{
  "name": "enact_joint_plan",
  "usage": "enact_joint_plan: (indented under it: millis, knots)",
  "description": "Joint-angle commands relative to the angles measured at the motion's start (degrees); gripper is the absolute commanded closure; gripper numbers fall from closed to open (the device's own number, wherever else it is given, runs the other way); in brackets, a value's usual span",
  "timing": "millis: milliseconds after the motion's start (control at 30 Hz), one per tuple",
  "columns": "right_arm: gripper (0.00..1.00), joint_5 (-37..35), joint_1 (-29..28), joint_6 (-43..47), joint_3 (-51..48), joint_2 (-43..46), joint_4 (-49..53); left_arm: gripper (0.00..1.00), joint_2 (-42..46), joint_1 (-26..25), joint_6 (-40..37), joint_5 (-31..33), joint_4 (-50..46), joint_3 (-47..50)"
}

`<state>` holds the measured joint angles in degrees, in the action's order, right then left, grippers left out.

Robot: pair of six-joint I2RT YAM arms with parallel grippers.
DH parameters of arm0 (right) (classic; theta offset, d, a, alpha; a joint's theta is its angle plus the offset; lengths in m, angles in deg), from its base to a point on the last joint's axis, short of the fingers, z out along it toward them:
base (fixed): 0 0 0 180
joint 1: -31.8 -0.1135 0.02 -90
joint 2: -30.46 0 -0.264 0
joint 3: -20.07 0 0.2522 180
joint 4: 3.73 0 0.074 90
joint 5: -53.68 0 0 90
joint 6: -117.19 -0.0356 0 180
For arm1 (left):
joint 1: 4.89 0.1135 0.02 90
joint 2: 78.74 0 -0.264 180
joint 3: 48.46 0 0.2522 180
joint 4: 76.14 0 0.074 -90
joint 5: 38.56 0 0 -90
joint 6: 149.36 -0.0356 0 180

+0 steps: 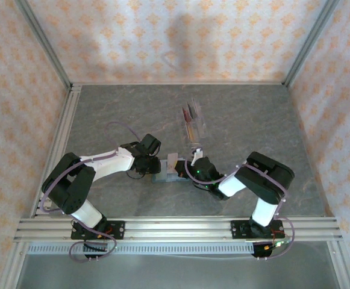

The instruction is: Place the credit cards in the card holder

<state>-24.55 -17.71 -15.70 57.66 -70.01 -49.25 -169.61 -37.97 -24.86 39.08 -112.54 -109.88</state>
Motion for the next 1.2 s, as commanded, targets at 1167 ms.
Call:
enact_joint_plan:
  millis: [1167]
  knots:
    - [1.0, -0.69, -1.77, -10.51, -2.64, -6.73, -2.44, 0.74, -0.01, -0.01, 0.44, 1.17, -0.31, 1.21]
